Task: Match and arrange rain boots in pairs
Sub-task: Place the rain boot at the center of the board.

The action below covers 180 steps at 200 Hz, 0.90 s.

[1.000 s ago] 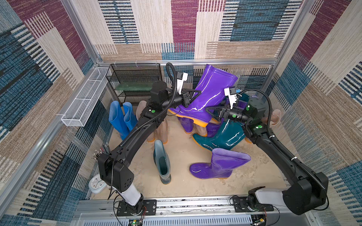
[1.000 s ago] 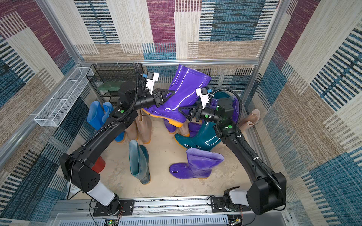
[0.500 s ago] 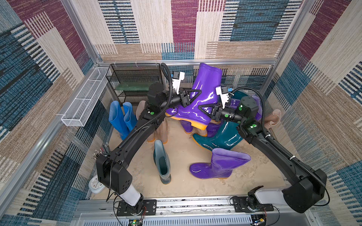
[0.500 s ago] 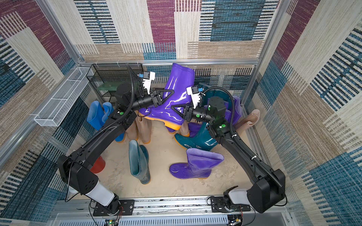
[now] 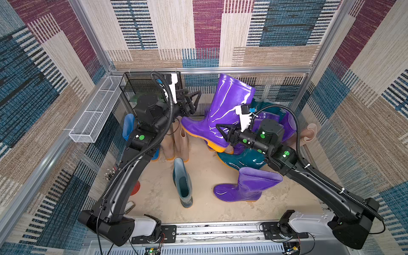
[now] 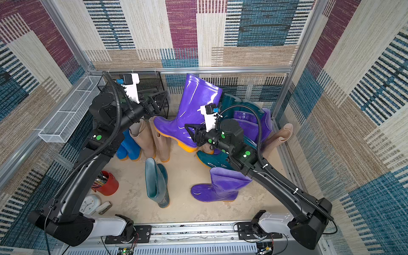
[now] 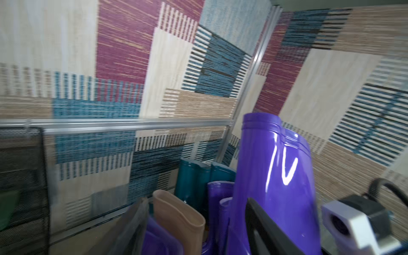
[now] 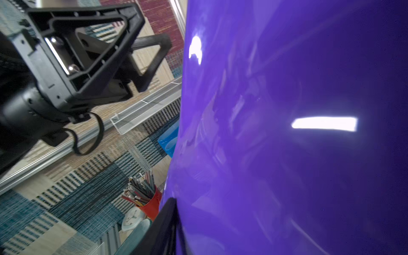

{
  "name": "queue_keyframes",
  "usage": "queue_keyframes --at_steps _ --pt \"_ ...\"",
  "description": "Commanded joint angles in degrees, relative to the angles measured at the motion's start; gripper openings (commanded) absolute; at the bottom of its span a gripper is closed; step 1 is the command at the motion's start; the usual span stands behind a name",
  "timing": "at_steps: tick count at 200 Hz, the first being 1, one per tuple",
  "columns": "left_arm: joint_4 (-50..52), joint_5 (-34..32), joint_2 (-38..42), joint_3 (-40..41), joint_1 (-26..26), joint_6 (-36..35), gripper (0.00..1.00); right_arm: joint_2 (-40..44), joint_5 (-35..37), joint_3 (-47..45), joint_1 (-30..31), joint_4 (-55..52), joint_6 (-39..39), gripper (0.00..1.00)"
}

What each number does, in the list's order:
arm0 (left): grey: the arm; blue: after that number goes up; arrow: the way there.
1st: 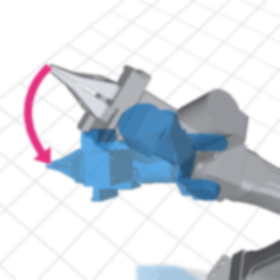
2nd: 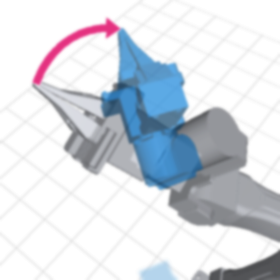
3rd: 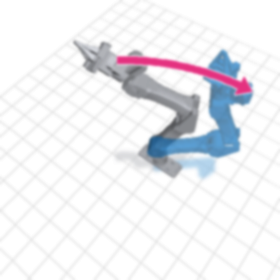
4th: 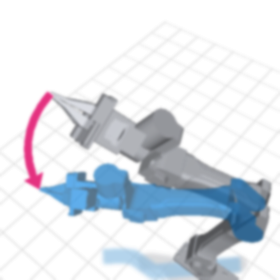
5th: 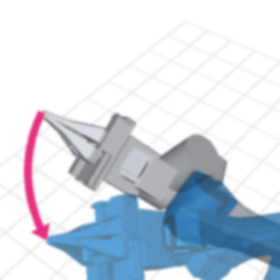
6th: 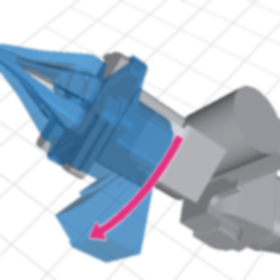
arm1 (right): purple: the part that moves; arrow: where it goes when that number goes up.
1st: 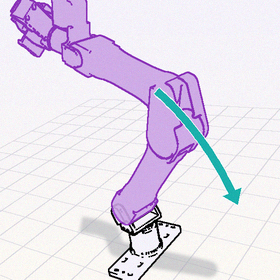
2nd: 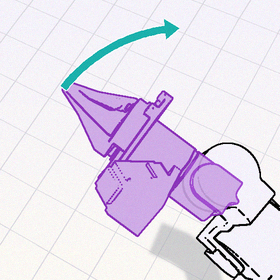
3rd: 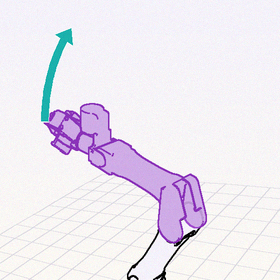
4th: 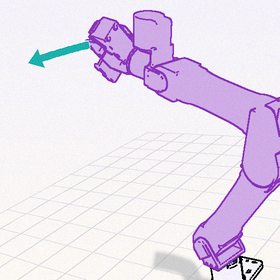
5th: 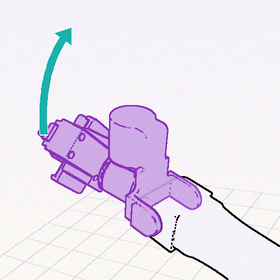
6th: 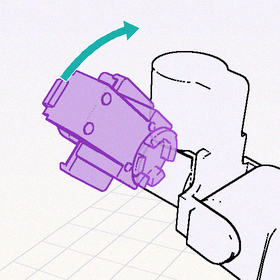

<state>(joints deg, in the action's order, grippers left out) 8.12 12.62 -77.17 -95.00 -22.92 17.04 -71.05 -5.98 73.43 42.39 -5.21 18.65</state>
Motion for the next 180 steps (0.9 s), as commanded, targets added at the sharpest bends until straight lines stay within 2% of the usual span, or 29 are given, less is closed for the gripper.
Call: queue_keyframes --at_steps 1,13,35,72,91,118,180 --pt "5.8 -11.7 2.7 3.6 0.7 -1.6 0.71 0.4 17.1 -1.3 3.2 4.2 -4.4 0.0" --pt "5.0 -12.9 5.0 6.6 1.6 -1.5 0.7 -0.8 24.8 -1.7 6.9 4.3 -6.7 0.0" --pt "4.8 -15.1 9.1 10.9 2.1 -1.4 0.7 -3.1 43.4 -4.0 15.2 8.9 -12.4 0.0" --pt "4.8 -16.8 15.1 16.7 2.2 -1.2 0.7 -6.0 53.1 -5.2 19.9 13.0 -16.7 0.0" --pt "5.1 -17.7 18.1 19.9 2.2 -1.3 0.7 -5.4 53.6 -9.0 20.3 16.8 -17.7 0.0" --pt "5.3 -18.3 22.5 24.8 2.2 -0.8 0.7 -3.4 50.5 -17.8 20.5 24.8 -17.1 0.0" --pt "5.0 -18.4 31.4 35.9 2.2 0.5 0.7 -7.2 47.6 -22.3 22.1 25.4 -12.9 0.0"
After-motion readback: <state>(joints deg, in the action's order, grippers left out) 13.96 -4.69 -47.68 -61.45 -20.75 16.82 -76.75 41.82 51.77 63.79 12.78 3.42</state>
